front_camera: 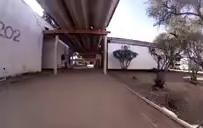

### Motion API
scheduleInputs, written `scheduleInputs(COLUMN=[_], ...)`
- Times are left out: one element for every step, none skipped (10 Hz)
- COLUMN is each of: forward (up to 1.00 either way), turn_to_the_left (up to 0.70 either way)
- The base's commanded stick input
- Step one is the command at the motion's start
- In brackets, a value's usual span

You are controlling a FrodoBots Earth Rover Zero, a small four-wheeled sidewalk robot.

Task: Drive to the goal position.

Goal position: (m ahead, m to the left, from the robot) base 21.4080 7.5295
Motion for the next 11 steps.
scheduleInputs(forward=[0.50,0.50,0.50,0.50,0.50,0.50,0.50,0.50,0.50,0.50,0.50], turn_to_the_left=[0.00,0.00,0.00,0.00,0.00,0.00,0.00,0.00,0.00,0.00,0.00])
